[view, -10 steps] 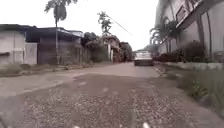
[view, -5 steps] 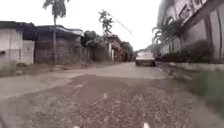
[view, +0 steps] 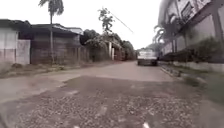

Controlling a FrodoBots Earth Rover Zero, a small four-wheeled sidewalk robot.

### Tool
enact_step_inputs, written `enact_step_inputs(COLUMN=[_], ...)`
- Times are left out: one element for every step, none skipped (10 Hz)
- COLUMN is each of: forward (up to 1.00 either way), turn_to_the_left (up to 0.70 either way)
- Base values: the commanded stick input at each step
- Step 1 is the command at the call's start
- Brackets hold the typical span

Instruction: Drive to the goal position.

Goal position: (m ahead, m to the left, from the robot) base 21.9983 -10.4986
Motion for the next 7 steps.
enact_step_inputs(forward=[0.85,0.85,0.85,0.85,0.85,0.85,0.85], turn_to_the_left=[-0.12,-0.33,-0.33,-0.33,-0.33,-0.33,-0.33])
